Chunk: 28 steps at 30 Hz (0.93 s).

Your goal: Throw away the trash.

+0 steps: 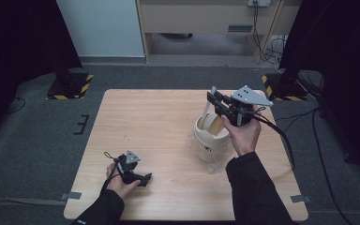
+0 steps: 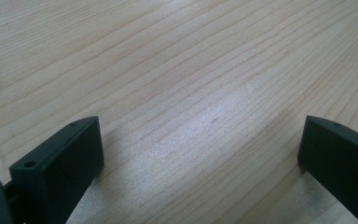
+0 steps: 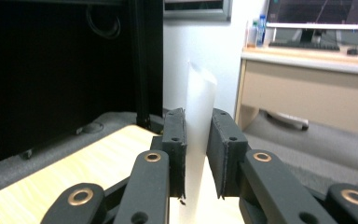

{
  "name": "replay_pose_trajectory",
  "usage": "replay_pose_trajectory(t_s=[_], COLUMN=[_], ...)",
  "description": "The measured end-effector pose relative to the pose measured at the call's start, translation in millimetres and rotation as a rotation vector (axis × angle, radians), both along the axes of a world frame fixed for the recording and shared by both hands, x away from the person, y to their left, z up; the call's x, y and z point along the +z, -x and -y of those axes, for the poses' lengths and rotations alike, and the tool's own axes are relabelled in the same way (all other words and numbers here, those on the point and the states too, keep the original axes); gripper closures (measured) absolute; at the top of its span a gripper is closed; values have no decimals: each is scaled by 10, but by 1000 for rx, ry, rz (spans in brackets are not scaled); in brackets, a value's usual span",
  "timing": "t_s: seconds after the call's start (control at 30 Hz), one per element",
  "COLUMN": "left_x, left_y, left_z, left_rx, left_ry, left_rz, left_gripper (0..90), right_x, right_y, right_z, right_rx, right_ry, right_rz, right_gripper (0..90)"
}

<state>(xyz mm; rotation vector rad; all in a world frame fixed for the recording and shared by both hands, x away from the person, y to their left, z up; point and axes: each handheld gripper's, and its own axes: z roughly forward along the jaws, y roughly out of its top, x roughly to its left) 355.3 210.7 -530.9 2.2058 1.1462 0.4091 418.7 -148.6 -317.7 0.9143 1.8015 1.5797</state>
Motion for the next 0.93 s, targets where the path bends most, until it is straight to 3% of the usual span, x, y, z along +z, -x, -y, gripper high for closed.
replay_pose_trajectory(t_s=[0.13, 0.23, 0.33, 0.43, 0.57, 0.67, 0.77, 0.93], left_x=[-2, -4, -6, -12, -41, -55, -55, -55], left_y=[-1, 2, 5, 9, 10, 7, 7, 4], left_z=[0, -1, -8, -12, -20, -24, -24, -23], left_rx=[0, 1, -2, -4, 7, 13, 13, 14], left_ry=[1, 2, 3, 5, 29, 37, 37, 38], left_rz=[2, 5, 7, 15, 44, 59, 59, 59], left_gripper=[0, 0, 0, 0, 0, 0, 0, 0], right_x=[-46, -39, -38, -103, -325, -566, -826, -1255], right_y=[-16, -7, 9, 40, 109, 177, 239, 273], right_z=[23, 76, 188, 342, 571, 746, 902, 1172], right_rx=[6, -4, -43, -83, -130, -152, -168, -186], right_ry=[-7, -41, -88, -81, -53, -56, -12, 44], right_rz=[-25, -12, 12, 11, -21, -65, -130, -275], right_gripper=[669, 518, 291, 211, 159, 140, 131, 137])
